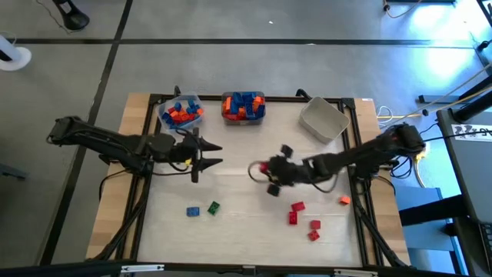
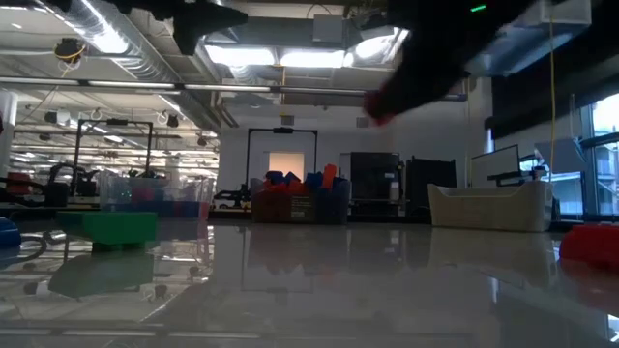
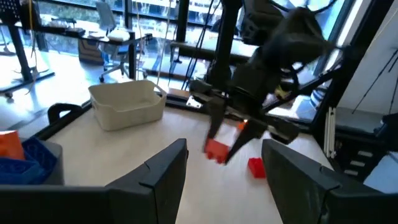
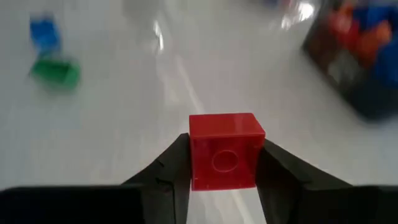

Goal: Sort blocks by size

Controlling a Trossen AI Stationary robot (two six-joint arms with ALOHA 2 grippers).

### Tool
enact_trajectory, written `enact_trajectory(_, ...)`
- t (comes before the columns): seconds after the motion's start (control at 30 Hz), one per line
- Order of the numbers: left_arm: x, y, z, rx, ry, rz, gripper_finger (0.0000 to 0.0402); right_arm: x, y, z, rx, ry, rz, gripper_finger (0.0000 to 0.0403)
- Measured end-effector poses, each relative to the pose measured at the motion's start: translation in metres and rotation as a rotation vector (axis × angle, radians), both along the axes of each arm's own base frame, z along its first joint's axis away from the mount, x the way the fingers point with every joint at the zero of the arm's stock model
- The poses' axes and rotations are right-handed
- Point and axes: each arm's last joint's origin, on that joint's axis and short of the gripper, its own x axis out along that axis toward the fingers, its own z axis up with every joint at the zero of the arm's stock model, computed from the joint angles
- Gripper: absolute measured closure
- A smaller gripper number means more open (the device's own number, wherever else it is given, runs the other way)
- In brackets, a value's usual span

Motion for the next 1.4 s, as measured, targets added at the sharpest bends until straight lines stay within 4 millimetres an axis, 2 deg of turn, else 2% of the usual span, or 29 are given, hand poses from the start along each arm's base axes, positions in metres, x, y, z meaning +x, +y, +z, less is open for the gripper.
enact_trajectory(0.23, -0.013, 0.003, 0.017, -0.001, 0.087, 0.007, 0.0205, 0.053, -0.045, -0.011, -0.057, -0.248, 0.008, 0.0262)
enact_trajectory(0.43, -0.020, 0.009, 0.038, 0.017, 0.086, 0.030, 0.0205, 0.090, -0.094, -0.035, -0.023, -0.465, 0.016, 0.0261)
enact_trajectory(0.6, -0.024, 0.015, 0.050, 0.016, 0.048, 0.059, 0.0205, 0.116, -0.124, -0.057, -0.007, -0.437, 0.007, 0.0261)
enact_trajectory(0.77, -0.030, 0.021, 0.060, 0.055, -0.004, 0.083, 0.0205, 0.154, -0.144, -0.061, 0.009, -0.471, 0.033, 0.0261)
enact_trajectory(1.17, -0.036, 0.026, 0.065, 0.077, -0.036, 0.113, 0.0205, 0.244, -0.186, -0.046, -0.065, -0.604, 0.003, 0.0260)
enact_trajectory(1.4, -0.036, 0.027, 0.064, 0.081, -0.029, 0.120, 0.0205, 0.279, -0.209, -0.046, -0.097, -0.687, -0.029, 0.0260)
